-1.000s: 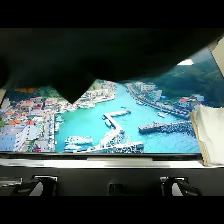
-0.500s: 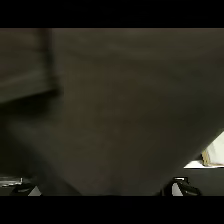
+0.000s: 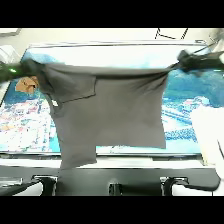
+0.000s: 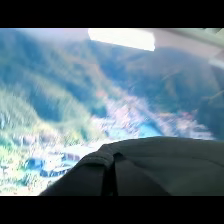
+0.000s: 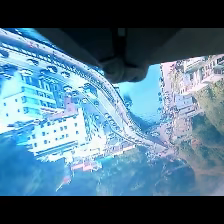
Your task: Fold the clothes and pants, and hang the long-sleeved shirts on hangers.
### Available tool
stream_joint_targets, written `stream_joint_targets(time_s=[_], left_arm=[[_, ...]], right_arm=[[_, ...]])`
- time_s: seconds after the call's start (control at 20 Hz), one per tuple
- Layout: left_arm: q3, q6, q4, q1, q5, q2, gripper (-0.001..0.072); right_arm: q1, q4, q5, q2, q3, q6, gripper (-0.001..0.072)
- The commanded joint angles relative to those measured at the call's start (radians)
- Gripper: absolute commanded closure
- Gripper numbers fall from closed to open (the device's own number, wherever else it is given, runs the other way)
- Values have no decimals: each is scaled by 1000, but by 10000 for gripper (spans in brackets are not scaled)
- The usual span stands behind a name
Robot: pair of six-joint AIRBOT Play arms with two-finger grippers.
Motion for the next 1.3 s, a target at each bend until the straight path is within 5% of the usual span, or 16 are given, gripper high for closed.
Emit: stream_joint_targets(time_s=[0.0,0.25,0.3,0.35,0.4,0.45,0.6,0.65,0.7,0.75,0.9,1.25], left_arm=[[-28,3,-47,0,8,-184,684],[-27,3,-180,2,-56,-283,682],[-26,4,-178,10,-92,-280,651],[-15,12,-153,29,-148,-276,515],[9,22,-84,61,-254,-272,241],[34,14,5,97,-379,-271,56],[31,-124,316,209,-684,-270,68],[-7,-133,328,238,-719,-268,157],[-64,-132,306,261,-721,-262,248],[-125,-124,280,270,-710,-257,261],[-294,-41,216,258,-636,-252,261],[-370,-38,192,240,-453,-258,262]], right_arm=[[109,19,-138,-216,-9,76,677],[125,12,-108,-281,-8,76,671],[107,15,-83,-266,-8,76,593],[76,14,-39,-240,-8,59,436],[30,11,31,-209,-8,13,291],[-23,-2,115,-178,-8,-45,185],[-195,-157,421,-116,-28,-75,148],[-244,-169,490,-102,-69,-75,148],[-279,-167,528,-87,-124,-75,148],[-304,-166,540,-65,-198,-80,148],[-315,-158,520,-8,-389,-132,149],[-315,-77,471,1,-450,-150,152]])
